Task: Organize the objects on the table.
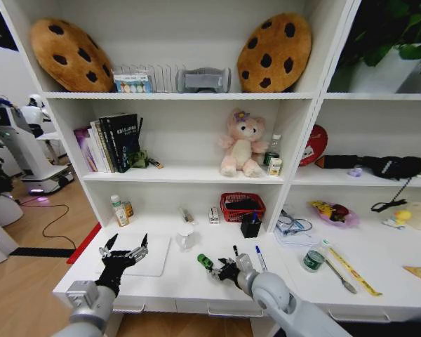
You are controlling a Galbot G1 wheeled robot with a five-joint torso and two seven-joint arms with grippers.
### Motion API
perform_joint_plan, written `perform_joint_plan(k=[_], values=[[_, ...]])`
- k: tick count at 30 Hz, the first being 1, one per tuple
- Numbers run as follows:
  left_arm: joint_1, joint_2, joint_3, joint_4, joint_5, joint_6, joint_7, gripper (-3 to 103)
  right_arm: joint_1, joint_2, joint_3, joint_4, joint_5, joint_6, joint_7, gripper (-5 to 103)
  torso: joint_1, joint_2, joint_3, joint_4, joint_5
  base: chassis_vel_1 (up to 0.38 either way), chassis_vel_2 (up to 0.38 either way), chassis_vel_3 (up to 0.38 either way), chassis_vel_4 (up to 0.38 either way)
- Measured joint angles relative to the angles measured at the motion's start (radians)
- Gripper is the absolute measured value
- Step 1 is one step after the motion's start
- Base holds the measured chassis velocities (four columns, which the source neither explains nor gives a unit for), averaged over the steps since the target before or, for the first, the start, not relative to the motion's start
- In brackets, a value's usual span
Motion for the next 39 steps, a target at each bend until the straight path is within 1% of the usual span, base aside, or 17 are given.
perform_joint_plan(k=[4,12,28,30,31,33,34,35,39], values=[[0.000,0.000,0.000,0.000,0.000,0.000,0.000,100,0.005,0.008,-0.013,-0.004,-0.003,0.008,-0.006,68,0.000,0.000,0.000,0.0000,0.0000,0.000,0.000,0.000,0.000],[0.000,0.000,0.000,0.000,0.000,0.000,0.000,100,0.025,0.021,-0.031,-0.035,-0.047,0.058,-0.053,63,0.000,0.000,0.000,0.0000,0.0000,0.000,0.000,0.000,0.000],[0.000,0.000,0.000,0.000,0.000,0.000,0.000,100,0.046,0.035,-0.046,-0.086,-0.053,0.071,-0.049,62,0.000,0.000,0.000,0.0000,0.0000,0.000,0.000,0.000,0.000],[0.000,0.000,0.000,0.000,0.000,0.000,0.000,100,0.052,0.039,-0.051,-0.100,-0.058,0.080,-0.049,52,0.000,0.000,0.000,0.0000,0.0000,0.000,0.000,0.000,0.000],[0.000,0.000,0.000,0.000,0.000,0.000,0.000,100,0.052,0.039,-0.051,-0.100,-0.058,0.080,-0.049,52,0.000,0.000,0.000,0.0000,0.0000,0.000,0.000,0.000,0.000],[0.000,0.000,0.000,0.000,0.000,0.000,0.000,100,0.058,0.045,-0.055,-0.112,-0.059,0.086,-0.046,41,0.000,0.000,0.000,0.0000,0.0000,0.000,0.000,0.000,0.000],[0.000,0.000,0.000,0.000,0.000,0.000,0.000,100,0.058,0.045,-0.055,-0.112,-0.059,0.086,-0.046,41,0.000,0.000,0.000,0.0000,0.0000,0.000,0.000,0.000,0.000],[0.000,0.000,0.000,0.000,0.000,0.000,0.000,100,0.061,0.047,-0.058,-0.115,-0.058,0.086,-0.042,36,0.000,0.000,0.000,0.0000,0.0000,0.000,0.000,0.000,0.000],[0.000,0.000,0.000,0.000,0.000,0.000,0.000,100,0.065,0.048,-0.060,-0.117,-0.055,0.086,-0.036,35,0.000,0.000,0.000,0.0001,0.0001,0.000,0.000,0.000,0.000]])
